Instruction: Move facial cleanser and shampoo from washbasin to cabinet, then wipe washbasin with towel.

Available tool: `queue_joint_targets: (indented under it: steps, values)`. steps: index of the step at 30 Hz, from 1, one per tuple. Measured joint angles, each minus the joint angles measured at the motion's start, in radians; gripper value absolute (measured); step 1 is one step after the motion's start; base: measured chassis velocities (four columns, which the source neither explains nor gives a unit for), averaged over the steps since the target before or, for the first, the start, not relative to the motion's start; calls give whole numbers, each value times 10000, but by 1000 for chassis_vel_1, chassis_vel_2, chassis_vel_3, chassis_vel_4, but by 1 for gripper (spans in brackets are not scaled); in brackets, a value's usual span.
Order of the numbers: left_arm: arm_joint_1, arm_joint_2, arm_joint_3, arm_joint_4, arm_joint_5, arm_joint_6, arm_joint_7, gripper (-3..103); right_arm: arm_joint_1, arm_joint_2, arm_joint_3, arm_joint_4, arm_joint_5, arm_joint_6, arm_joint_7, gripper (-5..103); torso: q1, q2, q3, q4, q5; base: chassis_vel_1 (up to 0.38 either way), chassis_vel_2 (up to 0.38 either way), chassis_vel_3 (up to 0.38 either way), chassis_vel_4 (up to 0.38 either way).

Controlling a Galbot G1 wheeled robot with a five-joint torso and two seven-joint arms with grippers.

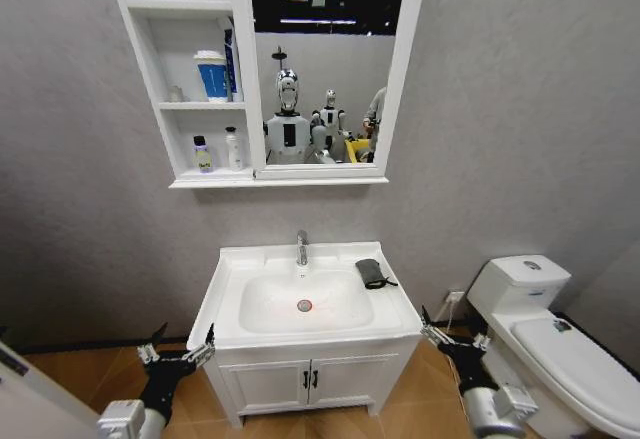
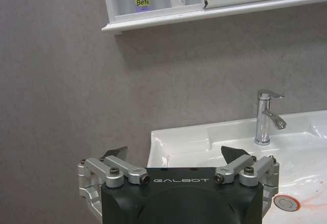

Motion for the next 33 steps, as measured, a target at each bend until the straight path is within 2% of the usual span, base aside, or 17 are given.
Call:
queue_joint_targets:
  steps: [1,2,3,4,5,6,8,10,11,14,15,18,21,23,33]
  values:
    - [0,0,0,0,0,0,0,100,0,0,0,0,0,0,0,100,0,0,0,0,0,0,0,0,0]
    - [-12,7,1,8,-10,3,-2,100,516,-354,-114,-229,401,-302,151,100,0,0,0,1,3,0,0,0,0]
    - [-33,21,7,17,-27,10,-9,100,1594,-1306,-382,-851,1149,-684,457,100,0,-1,0,2,3,0,0,0,0]
    - [-33,21,7,17,-27,10,-9,100,1594,-1306,-382,-851,1149,-684,457,100,0,-1,0,2,3,0,0,0,0]
    - [-42,25,13,23,-33,15,-12,100,2367,-1922,-578,-1450,1480,-826,550,100,1,-2,1,6,-3,0,0,0,0]
    - [-42,25,13,23,-33,15,-12,100,2367,-1922,-578,-1450,1480,-826,550,100,1,-2,1,6,-3,0,0,0,0]
    - [-62,34,22,30,-47,22,-16,100,4058,-2732,-1185,-2930,1814,-1001,521,100,3,-3,2,1,3,0,0,0,0]
    - [-74,41,24,34,-55,24,-19,100,5652,-2933,-1983,-4177,1872,-1050,342,100,3,-3,2,2,-3,0,0,0,0]
    - [-74,41,24,34,-55,24,-19,100,5652,-2933,-1983,-4177,1872,-1050,342,100,3,-3,2,2,-3,0,0,0,0]
    - [-89,48,29,42,-67,29,-25,100,7508,-2753,-3468,-5952,1620,-1162,-80,100,4,-4,3,4,3,0,0,0,0]
    - [-89,48,29,42,-67,29,-25,100,7508,-2753,-3468,-5952,1620,-1162,-80,100,4,-4,3,4,3,0,0,0,0]
    - [-102,54,35,48,-74,33,-27,100,9019,-2177,-4804,-7388,1107,-1350,-380,100,4,-4,2,5,1,0,0,0,0]
    - [-104,55,36,50,-77,34,-29,100,9352,-1999,-5030,-7726,958,-1351,-448,100,3,-4,1,3,-2,0,0,0,0]
    - [-111,58,38,52,-81,37,-30,100,10302,-1303,-5509,-8974,584,-1341,-640,100,3,-4,1,6,-3,0,0,0,0]
    - [-120,64,45,55,-91,42,-35,100,10391,-542,-5534,-10359,183,-1349,-590,100,0,-2,0,3,-2,0,0,0,0]
